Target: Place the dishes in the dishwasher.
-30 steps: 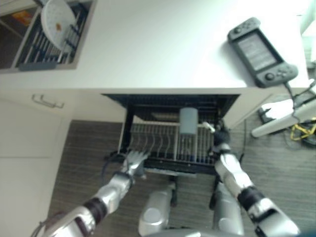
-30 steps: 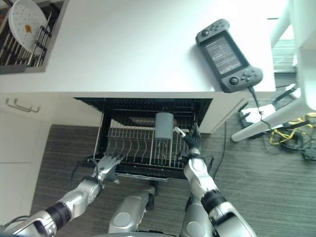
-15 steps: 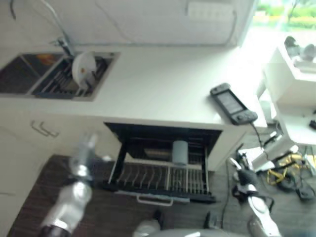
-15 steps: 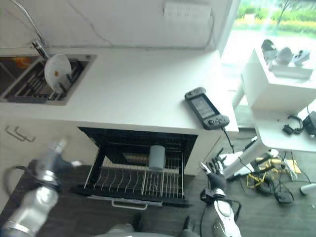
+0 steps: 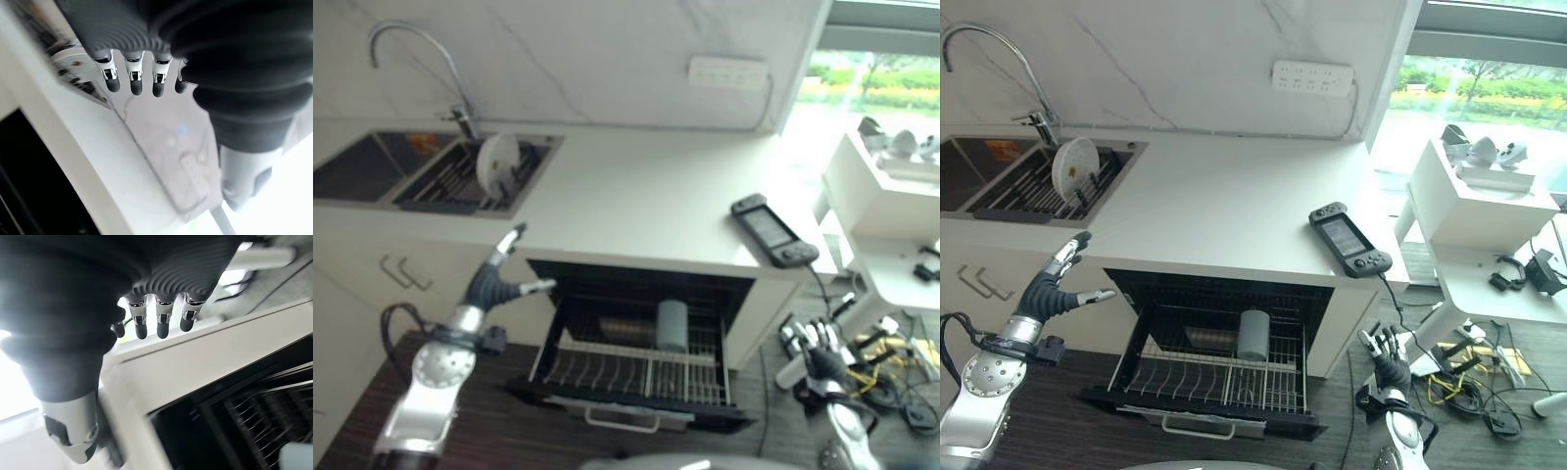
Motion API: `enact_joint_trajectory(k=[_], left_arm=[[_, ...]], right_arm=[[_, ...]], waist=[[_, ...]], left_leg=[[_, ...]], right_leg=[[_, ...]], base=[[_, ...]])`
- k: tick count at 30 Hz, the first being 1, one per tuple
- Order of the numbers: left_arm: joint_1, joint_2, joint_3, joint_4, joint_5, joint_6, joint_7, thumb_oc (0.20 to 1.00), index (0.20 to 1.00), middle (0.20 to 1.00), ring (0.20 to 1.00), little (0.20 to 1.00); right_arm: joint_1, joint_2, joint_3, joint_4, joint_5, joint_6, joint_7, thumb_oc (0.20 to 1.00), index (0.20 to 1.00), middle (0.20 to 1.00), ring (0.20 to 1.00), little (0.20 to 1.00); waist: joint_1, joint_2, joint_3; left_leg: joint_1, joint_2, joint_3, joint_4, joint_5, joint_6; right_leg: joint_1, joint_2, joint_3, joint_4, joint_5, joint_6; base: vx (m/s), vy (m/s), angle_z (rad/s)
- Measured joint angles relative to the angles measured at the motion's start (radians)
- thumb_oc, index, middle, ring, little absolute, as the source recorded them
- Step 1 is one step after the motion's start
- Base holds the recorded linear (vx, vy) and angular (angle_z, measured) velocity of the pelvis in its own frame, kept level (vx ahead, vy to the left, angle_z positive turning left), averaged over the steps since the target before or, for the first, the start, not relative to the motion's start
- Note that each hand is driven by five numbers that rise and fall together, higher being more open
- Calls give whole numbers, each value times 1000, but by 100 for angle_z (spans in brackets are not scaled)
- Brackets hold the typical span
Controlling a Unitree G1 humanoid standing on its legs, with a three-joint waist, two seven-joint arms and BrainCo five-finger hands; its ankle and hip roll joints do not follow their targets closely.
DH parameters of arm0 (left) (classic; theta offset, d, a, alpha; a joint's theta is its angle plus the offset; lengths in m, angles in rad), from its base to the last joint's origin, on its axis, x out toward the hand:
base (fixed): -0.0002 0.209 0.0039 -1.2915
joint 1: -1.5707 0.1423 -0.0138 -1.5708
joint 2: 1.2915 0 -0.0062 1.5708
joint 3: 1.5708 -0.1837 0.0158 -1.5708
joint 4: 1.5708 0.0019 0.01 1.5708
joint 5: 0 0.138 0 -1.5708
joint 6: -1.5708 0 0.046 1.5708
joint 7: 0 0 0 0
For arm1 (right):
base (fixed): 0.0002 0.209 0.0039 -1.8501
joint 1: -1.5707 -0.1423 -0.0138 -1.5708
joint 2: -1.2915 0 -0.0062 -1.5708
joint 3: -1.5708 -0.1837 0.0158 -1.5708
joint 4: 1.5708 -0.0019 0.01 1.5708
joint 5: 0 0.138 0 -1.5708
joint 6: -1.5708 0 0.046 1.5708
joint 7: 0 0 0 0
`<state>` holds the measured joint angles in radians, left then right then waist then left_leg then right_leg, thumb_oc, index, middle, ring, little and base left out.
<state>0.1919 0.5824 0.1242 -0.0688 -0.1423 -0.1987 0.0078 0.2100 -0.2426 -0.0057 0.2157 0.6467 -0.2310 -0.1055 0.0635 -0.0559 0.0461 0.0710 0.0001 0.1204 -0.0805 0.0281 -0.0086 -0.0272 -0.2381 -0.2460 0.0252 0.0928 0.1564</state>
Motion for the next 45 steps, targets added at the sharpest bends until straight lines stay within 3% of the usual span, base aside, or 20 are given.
enact_joint_trajectory(k=[2, 4, 6, 11, 14, 20, 24, 27, 32, 35, 36, 37, 38, 39, 40, 41, 42, 43, 44, 45], left_arm=[[-2, -38, 1, 1, -43, -41, 32, 1000, 1000, 1000, 1000, 1000], [-1, -74, -1, 18, -80, -79, 54, 1000, 1000, 1000, 1000, 1000], [2, -79, -14, 47, -121, -89, 55, 1000, 1000, 1000, 1000, 1000], [2, -104, -75, 31, -157, -92, 39, 1000, 1000, 1000, 1000, 1000], [-12, -126, -89, 25, -162, -101, 32, 1000, 1000, 1000, 1000, 1000], [-116, -136, -124, 1, -191, -111, 33, 1000, 1000, 1000, 1000, 1000], [-117, -166, -115, 2, -377, -107, -21, 1000, 1000, 1000, 1000, 1000], [-92, -207, -83, 14, -387, -108, -51, 1000, 1000, 1000, 1000, 1000], [-72, -207, -81, 57, -388, -118, -43, 1000, 1000, 1000, 1000, 1000], [-63, -226, -89, 59, -387, -116, -63, 1000, 1000, 1000, 1000, 1000], [-127, -203, -107, 87, -387, -115, -70, 1000, 1000, 1000, 1000, 1000], [-152, -202, -112, 92, -387, -120, -72, 1000, 1000, 1000, 1000, 1000], [-185, -206, -119, 146, -386, -154, -78, 1000, 1000, 1000, 1000, 1000], [-242, -194, -125, 219, -388, -190, -77, 1000, 1000, 1000, 1000, 1000], [-275, -161, -120, 286, -391, -184, -87, 1000, 1000, 1000, 1000, 1000], [-279, -121, -105, 299, -413, -184, -88, 1000, 1000, 1000, 1000, 1000], [-284, -89, -99, 316, -427, -182, -114, 1000, 1000, 1000, 1000, 1000], [-279, -80, -83, 325, -427, -183, -125, 1000, 1000, 1000, 1000, 1000], [-269, -72, -68, 360, -428, -182, -111, 1000, 1000, 1000, 1000, 1000], [-218, -83, -42, 350, -427, -165, -107, 1000, 1000, 1000, 1000, 1000]], right_arm=[[6, -2, 9, -77, 1, -4, 26, 1000, 1000, 1000, 1000, 1000], [1, -23, 47, -156, 3, -23, 65, 1000, 1000, 1000, 1000, 1000], [-2, -58, 80, -213, 3, -41, 135, 1000, 1000, 1000, 1000, 1000], [26, -196, 51, -321, -31, -66, 177, 1000, 1000, 1000, 1000, 1000], [24, -202, 38, -326, -80, -71, 173, 1000, 1000, 1000, 1000, 1000], [-53, -234, 36, -354, -195, -90, 131, 1000, 1000, 1000, 1000, 1000], [-130, -214, 28, -288, 108, 2, 284, 1000, 1000, 1000, 1000, 1000], [-121, -137, 34, -292, 140, 7, 306, 1000, 1000, 1000, 1000, 1000], [-140, -160, 25, -267, 94, 32, 244, 1000, 1000, 1000, 1000, 1000], [-120, -160, 22, -268, 60, 48, 222, 1000, 1000, 1000, 1000, 1000], [-120, -182, -50, -267, 62, 56, 200, 1000, 1000, 1000, 1000, 1000], [-134, -189, -86, -265, 64, 46, 195, 1000, 1000, 1000, 1000, 1000], [-135, -213, -113, -234, 70, 25, 199, 1000, 1000, 1000, 1000, 1000], [-136, -247, -164, -223, 72, 28, 203, 1000, 1000, 1000, 1000, 1000], [-158, -238, -231, -209, 75, 16, 180, 1000, 1000, 1000, 1000, 1000], [-199, -204, -244, -180, 74, 6, 164, 1000, 1000, 1000, 1000, 1000], [-168, -196, -231, -195, 74, -9, 154, 1000, 1000, 1000, 1000, 1000], [-166, -206, -216, -195, 78, -18, 158, 1000, 1000, 1000, 1000, 1000], [-170, -174, -201, -187, 108, -19, 155, 1000, 1000, 1000, 1000, 1000], [-179, -121, -194, -187, 130, -19, 163, 1000, 1000, 1000, 1000, 1000]], waist=[[-14, -4, 5], [-20, -11, 9], [-25, 0, 15], [-50, 71, 16], [-68, 95, 7], [-87, 74, -6], [-73, 78, -10], [-62, 87, -11], [-54, 90, -9], [-60, 77, 15], [-65, 76, 34], [-78, 85, 41], [-80, 101, 53], [-83, 115, 64], [-114, 117, 75], [-107, 73, 109], [-127, 39, 130], [-119, 43, 137], [-73, 40, 139], [-53, 41, 141]], left_leg=[[0, 16, -7, 21, -8, -3], [-14, 29, -1, 34, -11, -16], [-13, 62, 2, 21, 7, -40], [11, 110, 6, -8, 20, -60], [8, 117, 10, -8, 19, -59], [33, 102, 50, -14, 12, -50], [36, 104, 34, -8, 13, -50], [31, 104, 12, -7, 13, -51], [16, 101, -1, -3, 16, -54], [-13, 93, -63, 124, -50, -81], [-71, 177, -37, 244, -94, -71], [-72, 227, -38, 244, -94, -86], [-117, 255, -99, 336, -125, -142], [-198, 267, -111, 486, -178, -112], [-229, 266, -106, 502, -222, -131], [-235, 218, -49, 551, -259, -189], [-259, 155, -13, 616, -297, -126], [-280, 134, 18, 648, -314, -77], [-266, 120, 79, 591, -303, -23], [-179, 93, 144, 396, -206, 29]], right_leg=[[-11, 12, 77, 49, -40, 11], [-30, 26, 78, 46, -48, 2], [16, 70, 71, -57, -3, -28], [53, 127, 75, -121, 15, -40], [43, 137, 83, -120, 18, -47], [48, 124, 125, -115, 29, -47], [55, 125, 119, -120, 29, -50], [57, 126, 108, -121, 28, -52], [40, 126, 100, -119, 26, -54], [58, 77, 136, -114, 35, -68], [40, 34, 121, -57, 9, -49], [15, 17, 130, -19, -9, -28], [-33, -12, 147, 70, -27, 20], [-111, -64, 147, 196, -87, 31], [-150, -127, 169, 239, -91, 75], [-138, -188, 211, 192, -53, 75], [-60, -237, 180, 65, 60, -44], [-61, -256, 145, -2, 234, -101], [-110, -249, 47, -39, 395, -119], [-132, -176, -42, 113, 213, -38]], base=[[-97, -202, -2], [-62, -178, -10], [-39, -170, -9], [-38, -90, -6], [-34, -30, -11], [-22, 11, -10], [35, -54, 5], [-57, -41, 12], [-48, 81, 2], [-93, 677, -13], [-281, 1118, 33], [-303, 1212, 27], [-292, 1250, 19], [-144, 764, 47], [-114, 908, 24], [-74, 842, 25], [-74, 840, -17], [-79, 631, -48], [-88, 615, -110], [-110, 699, -111]])
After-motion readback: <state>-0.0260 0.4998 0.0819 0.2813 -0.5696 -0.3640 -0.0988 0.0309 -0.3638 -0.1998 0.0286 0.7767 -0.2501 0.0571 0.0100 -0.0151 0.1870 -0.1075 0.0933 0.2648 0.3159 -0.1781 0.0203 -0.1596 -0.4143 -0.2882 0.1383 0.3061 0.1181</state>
